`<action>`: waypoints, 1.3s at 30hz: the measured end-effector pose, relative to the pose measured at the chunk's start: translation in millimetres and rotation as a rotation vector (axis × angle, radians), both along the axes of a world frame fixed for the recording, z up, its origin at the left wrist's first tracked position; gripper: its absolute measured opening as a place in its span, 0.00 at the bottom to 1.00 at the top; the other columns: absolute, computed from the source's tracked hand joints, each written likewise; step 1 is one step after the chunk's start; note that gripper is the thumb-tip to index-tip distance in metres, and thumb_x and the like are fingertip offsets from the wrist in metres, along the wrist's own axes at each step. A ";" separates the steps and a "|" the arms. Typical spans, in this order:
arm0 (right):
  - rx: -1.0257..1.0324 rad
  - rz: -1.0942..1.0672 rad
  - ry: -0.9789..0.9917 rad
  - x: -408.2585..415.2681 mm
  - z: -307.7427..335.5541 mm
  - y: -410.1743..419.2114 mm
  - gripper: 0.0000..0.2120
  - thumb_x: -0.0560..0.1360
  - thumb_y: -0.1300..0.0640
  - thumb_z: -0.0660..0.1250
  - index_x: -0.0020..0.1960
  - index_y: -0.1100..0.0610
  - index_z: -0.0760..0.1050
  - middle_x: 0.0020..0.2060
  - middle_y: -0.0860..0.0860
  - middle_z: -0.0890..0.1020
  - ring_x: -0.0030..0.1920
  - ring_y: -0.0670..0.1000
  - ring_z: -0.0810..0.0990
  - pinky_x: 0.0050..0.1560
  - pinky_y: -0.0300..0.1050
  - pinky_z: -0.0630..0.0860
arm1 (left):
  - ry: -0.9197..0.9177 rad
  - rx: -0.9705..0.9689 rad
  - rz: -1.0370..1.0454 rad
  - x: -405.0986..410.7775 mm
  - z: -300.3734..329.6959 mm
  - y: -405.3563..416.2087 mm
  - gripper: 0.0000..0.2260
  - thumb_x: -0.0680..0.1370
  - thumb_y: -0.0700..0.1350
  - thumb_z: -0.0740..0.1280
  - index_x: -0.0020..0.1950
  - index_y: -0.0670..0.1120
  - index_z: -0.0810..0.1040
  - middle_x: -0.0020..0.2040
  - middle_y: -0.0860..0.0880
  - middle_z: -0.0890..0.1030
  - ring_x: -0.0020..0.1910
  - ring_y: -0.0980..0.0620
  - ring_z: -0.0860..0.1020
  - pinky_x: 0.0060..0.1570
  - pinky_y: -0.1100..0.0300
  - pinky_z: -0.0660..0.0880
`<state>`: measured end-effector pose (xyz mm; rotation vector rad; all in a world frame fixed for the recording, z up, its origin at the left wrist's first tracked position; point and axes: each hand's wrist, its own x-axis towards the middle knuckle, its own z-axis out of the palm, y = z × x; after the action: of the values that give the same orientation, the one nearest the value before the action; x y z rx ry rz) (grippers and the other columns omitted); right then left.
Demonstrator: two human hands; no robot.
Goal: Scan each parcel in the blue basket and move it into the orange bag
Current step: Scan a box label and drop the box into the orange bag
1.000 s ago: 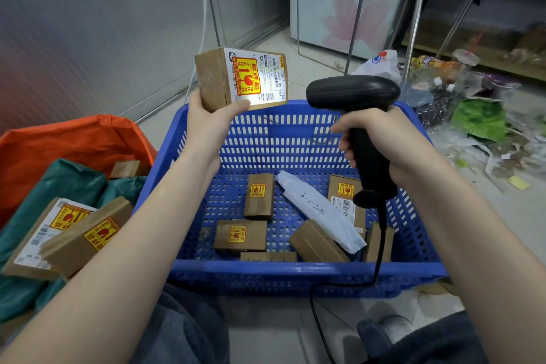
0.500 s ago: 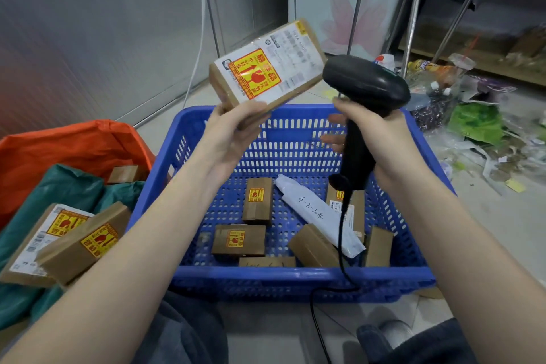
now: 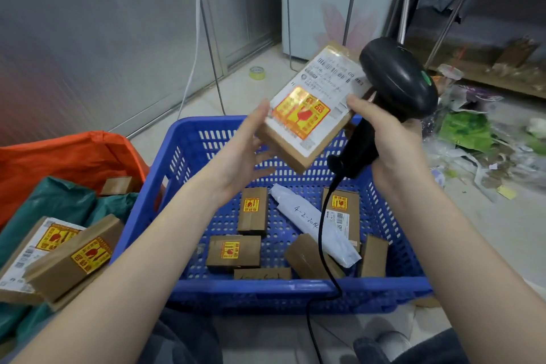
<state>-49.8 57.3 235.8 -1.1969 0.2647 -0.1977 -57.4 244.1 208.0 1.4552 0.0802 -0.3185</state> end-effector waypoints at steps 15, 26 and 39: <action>-0.356 0.235 0.029 -4.0 -4.5 5.5 0.05 0.72 0.59 0.71 0.41 0.54 0.75 0.32 0.49 0.78 0.34 0.47 0.78 0.40 0.45 0.76 | -0.201 0.285 0.226 4.0 -3.8 3.7 0.27 0.73 0.45 0.72 0.70 0.51 0.68 0.59 0.55 0.80 0.52 0.56 0.82 0.57 0.52 0.78; -0.454 0.484 0.146 -11.1 -2.1 11.0 0.06 0.71 0.61 0.70 0.36 0.59 0.74 0.26 0.51 0.75 0.25 0.47 0.73 0.27 0.38 0.72 | -0.281 0.361 0.409 5.7 -6.3 5.1 0.30 0.73 0.46 0.73 0.71 0.51 0.63 0.57 0.59 0.72 0.49 0.63 0.74 0.43 0.70 0.70; -0.446 0.436 0.152 -10.6 -1.6 10.3 0.07 0.69 0.63 0.70 0.33 0.60 0.74 0.25 0.51 0.75 0.24 0.49 0.72 0.28 0.41 0.72 | -0.200 0.363 0.490 10.9 -9.5 12.9 0.30 0.73 0.45 0.73 0.71 0.49 0.63 0.60 0.55 0.73 0.57 0.56 0.74 0.50 0.62 0.71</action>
<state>-60.3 67.6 234.2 -1.6833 0.0859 0.2286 -46.5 256.9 198.5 1.7601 0.3403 0.2558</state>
